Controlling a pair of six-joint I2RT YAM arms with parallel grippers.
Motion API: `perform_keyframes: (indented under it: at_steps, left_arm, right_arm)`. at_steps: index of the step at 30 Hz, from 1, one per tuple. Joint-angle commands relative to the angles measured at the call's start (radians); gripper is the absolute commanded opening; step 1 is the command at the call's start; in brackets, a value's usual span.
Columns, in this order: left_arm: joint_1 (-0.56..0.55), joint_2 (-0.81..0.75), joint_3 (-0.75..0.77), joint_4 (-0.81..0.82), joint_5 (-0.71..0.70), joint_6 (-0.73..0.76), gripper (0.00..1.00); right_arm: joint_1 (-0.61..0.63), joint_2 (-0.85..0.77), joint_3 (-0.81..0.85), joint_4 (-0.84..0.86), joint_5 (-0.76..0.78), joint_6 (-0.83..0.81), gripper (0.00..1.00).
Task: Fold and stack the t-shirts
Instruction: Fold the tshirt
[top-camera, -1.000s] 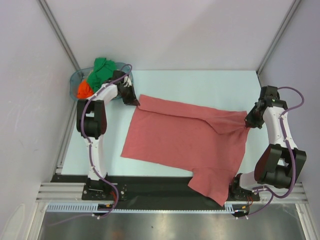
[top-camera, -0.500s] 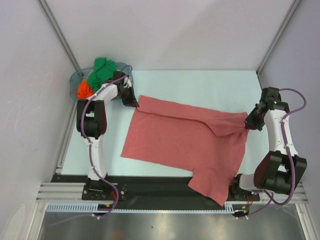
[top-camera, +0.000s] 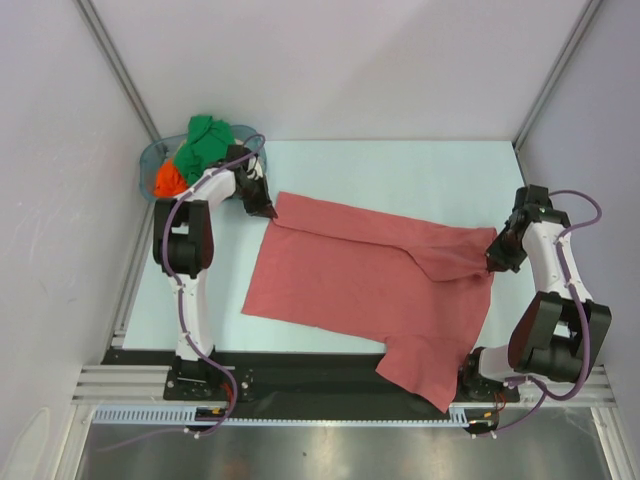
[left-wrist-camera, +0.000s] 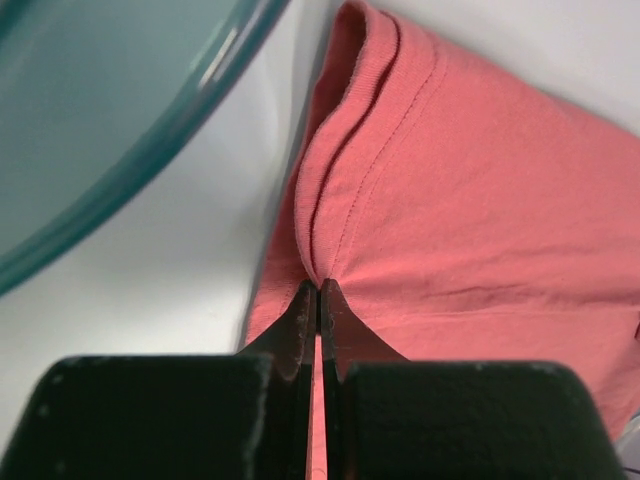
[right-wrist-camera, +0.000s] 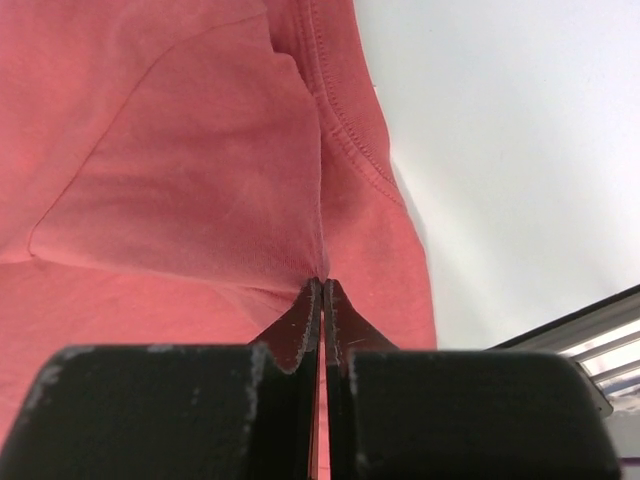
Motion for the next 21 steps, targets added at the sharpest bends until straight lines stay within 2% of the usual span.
perform_keyframes:
  at_steps: [1,21]
  left_arm:
    - [0.006,-0.04,-0.009,0.004,-0.025,0.027,0.0]
    - [0.007,-0.069,-0.032,0.012,-0.077,0.017,0.01]
  right_arm:
    - [-0.007,0.007,-0.01,0.025,0.035,-0.008,0.0]
    - [-0.017,0.035,-0.009,0.013,0.049,-0.014,0.0]
